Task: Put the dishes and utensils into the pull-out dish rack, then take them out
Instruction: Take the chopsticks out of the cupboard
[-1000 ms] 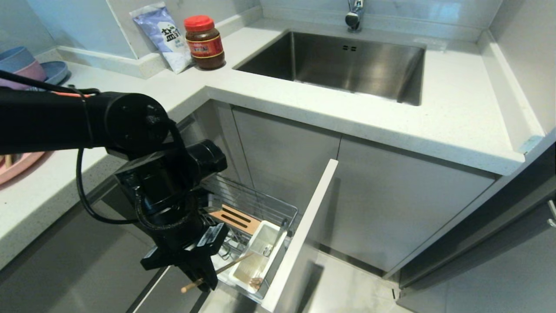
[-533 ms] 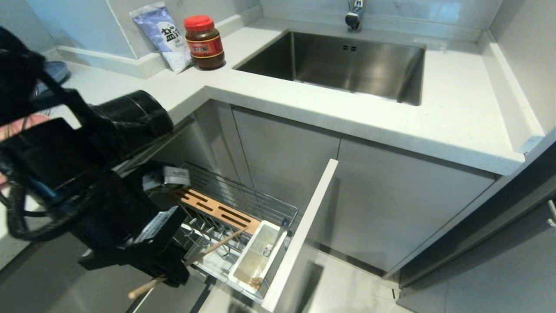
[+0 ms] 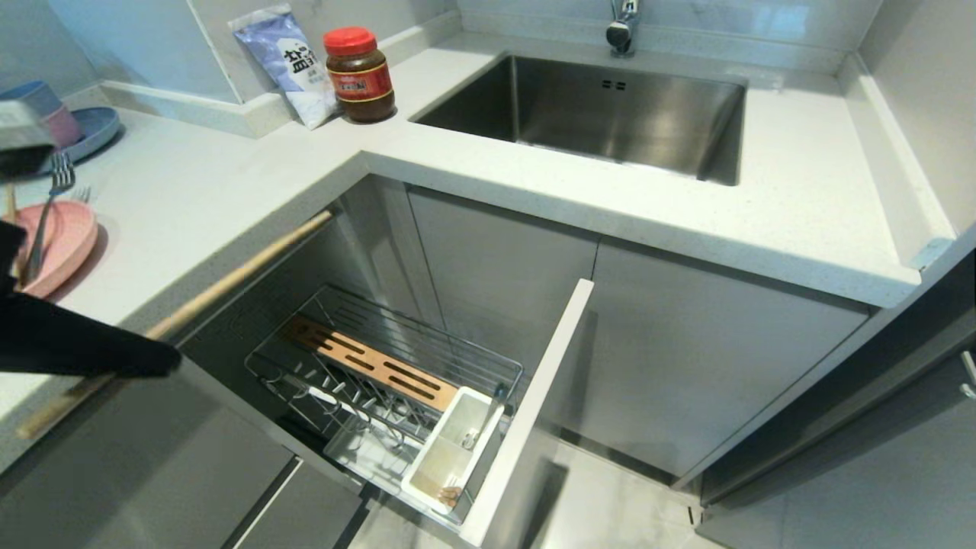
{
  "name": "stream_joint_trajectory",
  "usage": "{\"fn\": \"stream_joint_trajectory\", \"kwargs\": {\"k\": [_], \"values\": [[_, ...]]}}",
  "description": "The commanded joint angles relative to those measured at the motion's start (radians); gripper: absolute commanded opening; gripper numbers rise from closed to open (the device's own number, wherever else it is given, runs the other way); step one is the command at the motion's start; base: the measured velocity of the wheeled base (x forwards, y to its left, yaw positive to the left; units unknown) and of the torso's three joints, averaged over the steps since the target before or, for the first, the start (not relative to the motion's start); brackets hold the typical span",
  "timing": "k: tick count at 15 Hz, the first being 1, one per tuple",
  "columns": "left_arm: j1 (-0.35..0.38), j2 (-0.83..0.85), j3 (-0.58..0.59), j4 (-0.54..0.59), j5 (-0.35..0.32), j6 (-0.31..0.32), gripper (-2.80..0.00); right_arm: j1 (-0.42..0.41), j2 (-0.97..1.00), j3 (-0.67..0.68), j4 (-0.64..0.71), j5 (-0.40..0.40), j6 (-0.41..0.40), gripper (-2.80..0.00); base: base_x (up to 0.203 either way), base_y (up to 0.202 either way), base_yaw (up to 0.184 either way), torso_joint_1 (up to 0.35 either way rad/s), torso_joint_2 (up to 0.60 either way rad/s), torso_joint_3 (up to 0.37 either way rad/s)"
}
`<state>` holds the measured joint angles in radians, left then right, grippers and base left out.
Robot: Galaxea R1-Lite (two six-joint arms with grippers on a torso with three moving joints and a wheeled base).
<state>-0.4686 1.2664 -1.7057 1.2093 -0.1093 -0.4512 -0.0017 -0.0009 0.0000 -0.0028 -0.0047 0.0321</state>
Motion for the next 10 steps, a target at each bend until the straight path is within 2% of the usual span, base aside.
{"fn": "stream_joint_trajectory", "kwargs": {"k": [1,3,7,10], "values": [[0.086,-0.085,-0.003,-0.069,0.061,-0.002,-2.8,0.0,-0.002,0.002,0.0,0.0,0.0,-2.8,0.0,0.0,0.0,0.0,0.0,0.0],[0.156,-0.102,-0.001,-0.115,0.122,0.008,-2.8,0.0,-0.002,0.002,0.0,0.0,0.0,-2.8,0.0,0.0,0.0,0.0,0.0,0.0],[0.36,-0.09,0.002,-0.216,0.208,0.028,-2.8,0.0,-0.002,0.001,0.0,0.0,0.0,-2.8,0.0,0.0,0.0,0.0,0.0,0.0],[0.503,-0.035,0.003,-0.282,0.296,0.057,-2.8,0.0,-0.002,0.001,0.0,0.0,0.0,-2.8,0.0,0.0,0.0,0.0,0.0,0.0]]}}
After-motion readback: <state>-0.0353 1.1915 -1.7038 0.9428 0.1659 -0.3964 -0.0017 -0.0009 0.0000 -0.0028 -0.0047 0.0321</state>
